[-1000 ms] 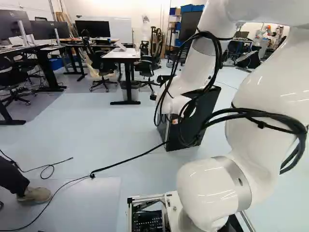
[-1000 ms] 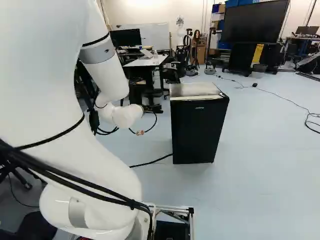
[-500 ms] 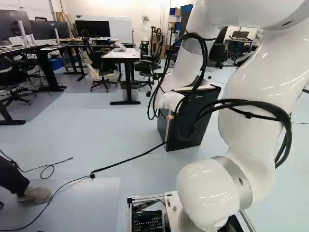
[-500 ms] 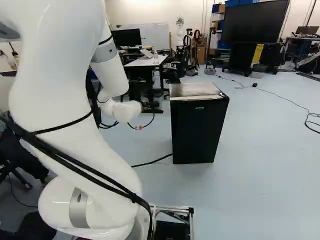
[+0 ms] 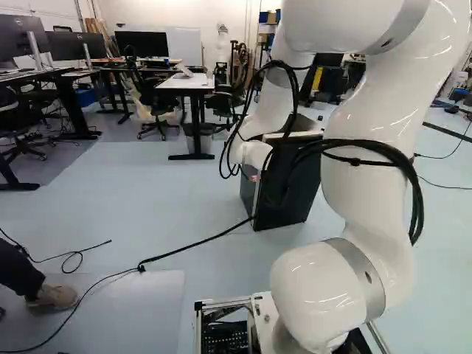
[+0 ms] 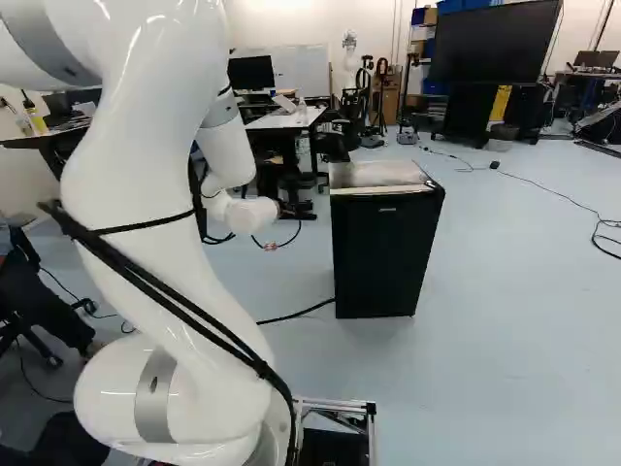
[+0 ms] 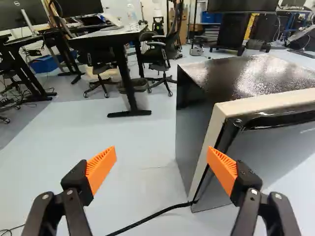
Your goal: Open the fridge door
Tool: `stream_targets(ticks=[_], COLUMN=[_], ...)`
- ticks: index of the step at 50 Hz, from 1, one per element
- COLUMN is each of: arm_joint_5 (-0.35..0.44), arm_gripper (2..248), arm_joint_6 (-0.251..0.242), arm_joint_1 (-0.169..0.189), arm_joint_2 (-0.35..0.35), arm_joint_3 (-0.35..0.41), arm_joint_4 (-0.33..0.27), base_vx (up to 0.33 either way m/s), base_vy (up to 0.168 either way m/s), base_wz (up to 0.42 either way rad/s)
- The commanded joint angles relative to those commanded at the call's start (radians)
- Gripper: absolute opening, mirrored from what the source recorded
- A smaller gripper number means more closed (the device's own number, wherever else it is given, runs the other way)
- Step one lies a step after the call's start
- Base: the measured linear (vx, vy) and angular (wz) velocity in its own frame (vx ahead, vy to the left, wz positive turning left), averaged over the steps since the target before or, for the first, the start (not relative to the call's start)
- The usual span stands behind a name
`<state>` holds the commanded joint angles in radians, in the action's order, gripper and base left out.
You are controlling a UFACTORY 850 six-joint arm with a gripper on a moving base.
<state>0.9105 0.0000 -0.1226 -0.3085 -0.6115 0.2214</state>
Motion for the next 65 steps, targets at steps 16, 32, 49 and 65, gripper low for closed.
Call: stream_targets(ticks=[16,32,49,65], arm_joint_5=[0.035,0.086,0.142,0.196], arm_gripper=[247,247,247,247], arm_joint_6=[0.0,0.0,0.0,0.0], arm_joint_1=[0.002,0.004,0.012,0.021], arm_joint_2=[-0.066,-0.128,-0.189,-0.247], arm_joint_3=[-0.037,-0.071,-0.103,-0.133], arm_joint_4=[0.065,0.138,0.218,0.294], base_vx=[0.0,0.0,0.0,0.0], base_vy=[0.0,0.0,0.0,0.0], base_wz=[0.0,0.0,0.0,0.0])
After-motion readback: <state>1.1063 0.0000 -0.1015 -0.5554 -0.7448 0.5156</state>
